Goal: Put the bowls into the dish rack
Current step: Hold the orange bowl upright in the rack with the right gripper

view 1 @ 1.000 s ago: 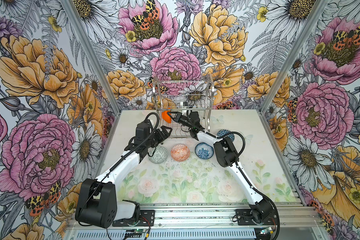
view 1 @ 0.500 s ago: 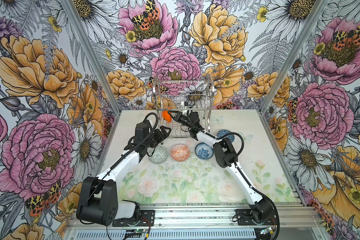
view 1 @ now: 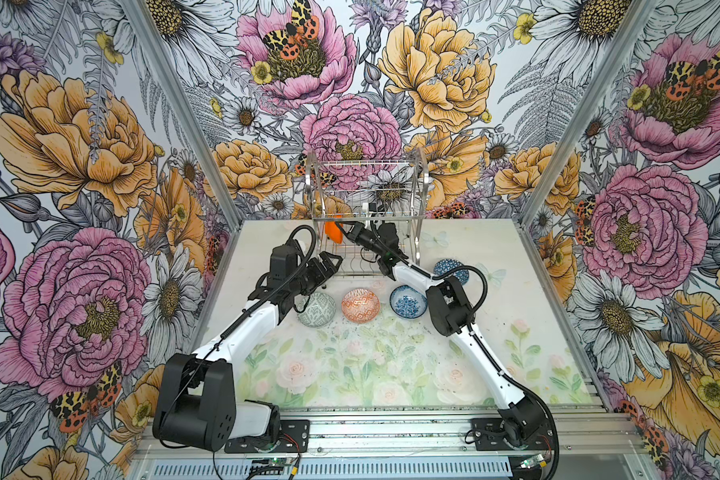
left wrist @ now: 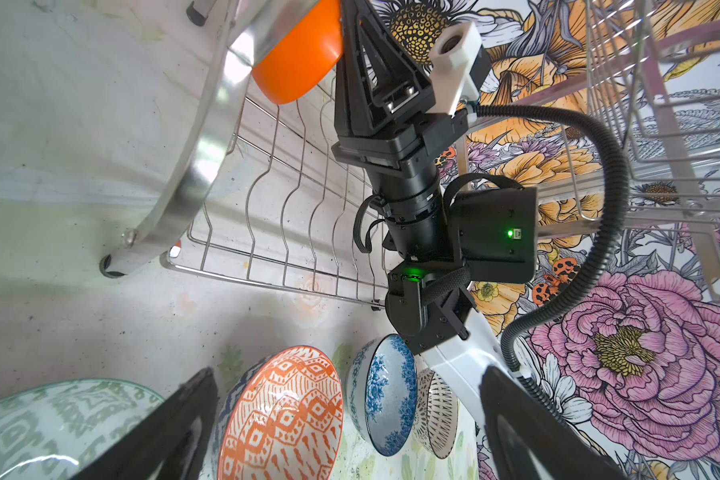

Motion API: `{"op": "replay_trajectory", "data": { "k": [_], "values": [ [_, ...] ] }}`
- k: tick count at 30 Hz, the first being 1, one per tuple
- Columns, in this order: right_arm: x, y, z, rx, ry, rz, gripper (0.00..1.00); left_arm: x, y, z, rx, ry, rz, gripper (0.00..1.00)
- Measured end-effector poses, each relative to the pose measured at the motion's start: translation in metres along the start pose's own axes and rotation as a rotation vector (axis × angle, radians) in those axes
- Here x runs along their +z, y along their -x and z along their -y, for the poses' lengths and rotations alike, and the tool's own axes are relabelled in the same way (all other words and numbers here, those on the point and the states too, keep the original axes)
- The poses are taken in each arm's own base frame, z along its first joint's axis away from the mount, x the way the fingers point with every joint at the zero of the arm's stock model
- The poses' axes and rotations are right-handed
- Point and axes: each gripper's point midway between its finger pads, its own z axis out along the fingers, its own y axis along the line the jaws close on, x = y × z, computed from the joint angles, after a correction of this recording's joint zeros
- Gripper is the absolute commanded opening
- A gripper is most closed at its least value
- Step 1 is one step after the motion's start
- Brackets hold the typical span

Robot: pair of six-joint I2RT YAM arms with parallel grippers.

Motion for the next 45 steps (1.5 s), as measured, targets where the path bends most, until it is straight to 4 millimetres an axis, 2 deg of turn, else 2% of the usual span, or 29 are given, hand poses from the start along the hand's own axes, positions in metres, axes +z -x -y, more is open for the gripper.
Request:
{"op": "replay_trajectory", "data": {
  "k": [22,45],
  "values": [
    [0.0054,0.0017,0.0015,0.002,-0.013,0.008,0.0,0.0011,-0.0018,-0.0002,-0.017,-0.003,-0.01,0.99],
    [0.004,0.0043,0.0047,0.099,-0.011,0.023,0.0,0.0011,-0.0019,-0.0002,-0.017,-0.003,-0.01,0.99]
  ]
}}
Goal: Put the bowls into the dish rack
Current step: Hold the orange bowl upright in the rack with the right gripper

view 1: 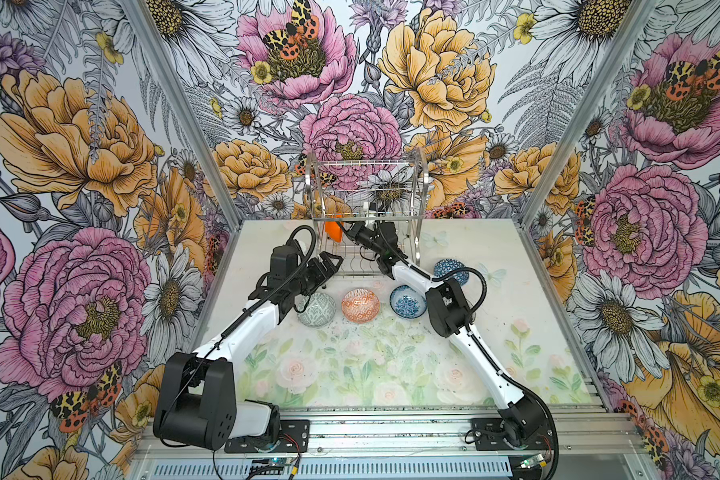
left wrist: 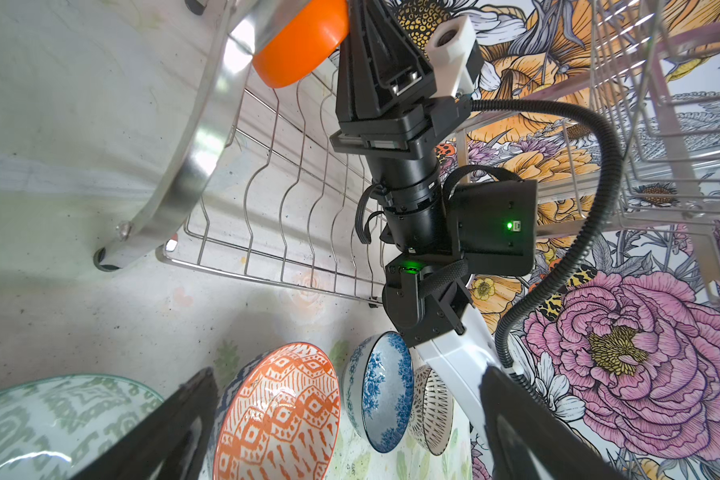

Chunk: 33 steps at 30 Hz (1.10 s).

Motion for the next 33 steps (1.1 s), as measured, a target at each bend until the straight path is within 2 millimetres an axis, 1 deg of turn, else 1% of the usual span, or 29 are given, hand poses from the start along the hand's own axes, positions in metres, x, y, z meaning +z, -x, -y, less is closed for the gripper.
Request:
{"op": "replay_trajectory", "data": {
  "k": [19,30,33],
  "values": [
    [-0.005,0.001,0.004,0.021,-0.009,-0.009,0.0,0.0,0.0,0.0,0.0,0.0,0.0,0.99],
    [-0.011,0.005,0.007,0.031,-0.012,-0.017,0.0,0.0,0.0,0.0,0.0,0.0,0.0,0.99],
    [-0.014,0.003,0.012,0.046,-0.031,-0.029,0.0,0.0,0.0,0.0,0.0,0.0,0.0,0.99]
  ]
}}
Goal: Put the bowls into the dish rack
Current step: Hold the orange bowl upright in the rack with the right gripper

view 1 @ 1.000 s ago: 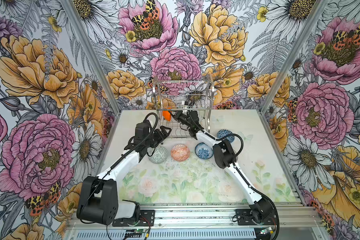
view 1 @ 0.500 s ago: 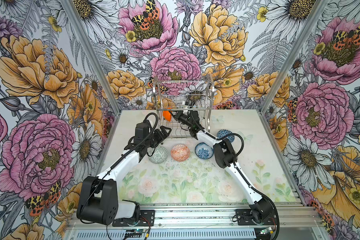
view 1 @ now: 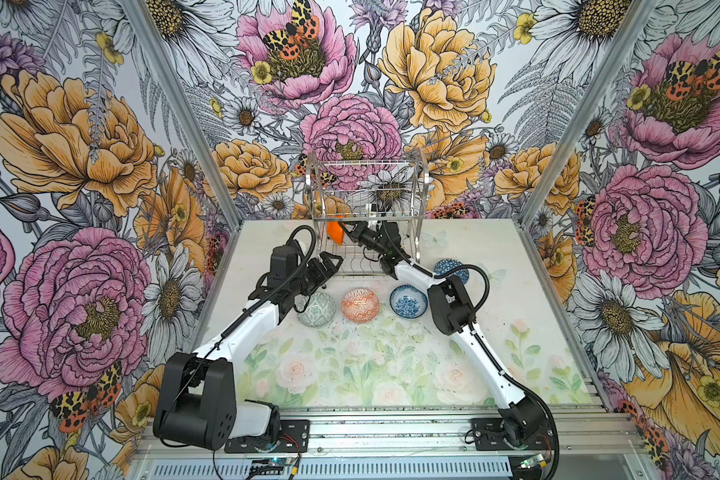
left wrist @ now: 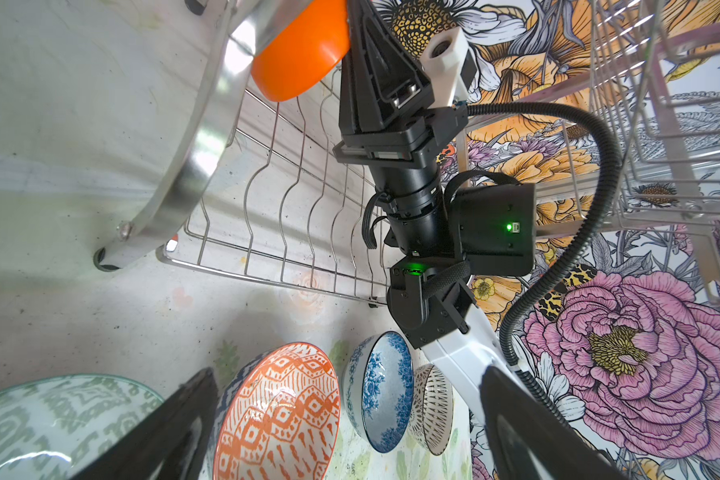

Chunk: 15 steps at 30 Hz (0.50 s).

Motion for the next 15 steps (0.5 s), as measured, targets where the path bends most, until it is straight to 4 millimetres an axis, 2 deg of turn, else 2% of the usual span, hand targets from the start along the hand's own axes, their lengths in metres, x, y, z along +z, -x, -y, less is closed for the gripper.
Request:
{"op": "replay_trajectory", "data": {
  "k": [15],
  "values": [
    [-0.0021,0.0023,0.0017,-0.012,-0.007,0.003,0.0,0.0,-0.0001,0.0,0.0,0.0,-0.001,0.99]
  ]
}}
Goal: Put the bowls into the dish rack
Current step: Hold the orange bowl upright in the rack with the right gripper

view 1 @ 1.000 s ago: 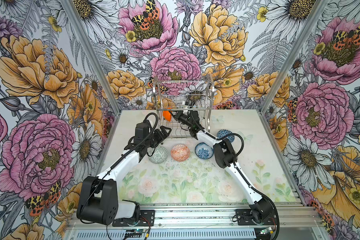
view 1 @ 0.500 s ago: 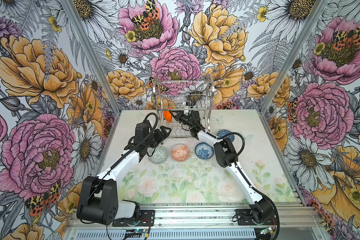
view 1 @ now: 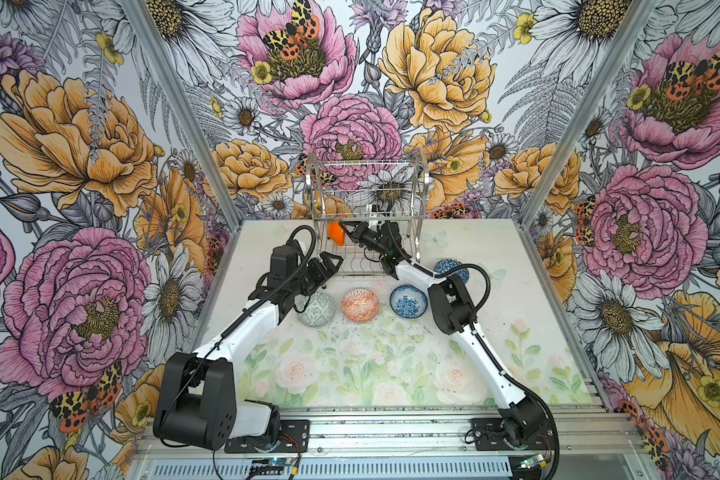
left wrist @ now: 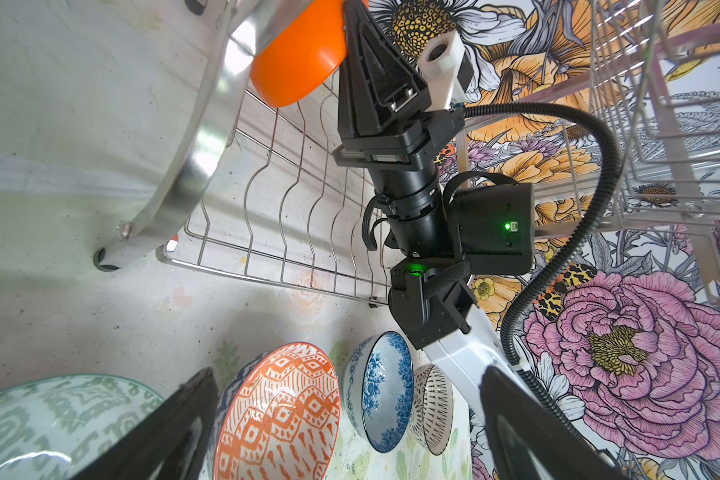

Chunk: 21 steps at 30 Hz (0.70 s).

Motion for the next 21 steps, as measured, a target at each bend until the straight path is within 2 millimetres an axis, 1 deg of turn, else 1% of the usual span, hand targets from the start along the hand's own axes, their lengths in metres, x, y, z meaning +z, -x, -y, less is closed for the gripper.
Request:
{"op": "replay_trajectory", "data": {
  "k": [17,21],
  "values": [
    [-0.0034,-0.0016,0.0008,-0.058,-0.006,-0.009,0.0,0.0,0.0,0.0,0.0,0.0,0.0,0.99],
    [-0.0044,-0.0019,0.0007,-0.072,-0.008,-0.008,0.0,0.0013,-0.0039,0.0027,0.023,-0.003,-0.008,0.99]
  ]
}}
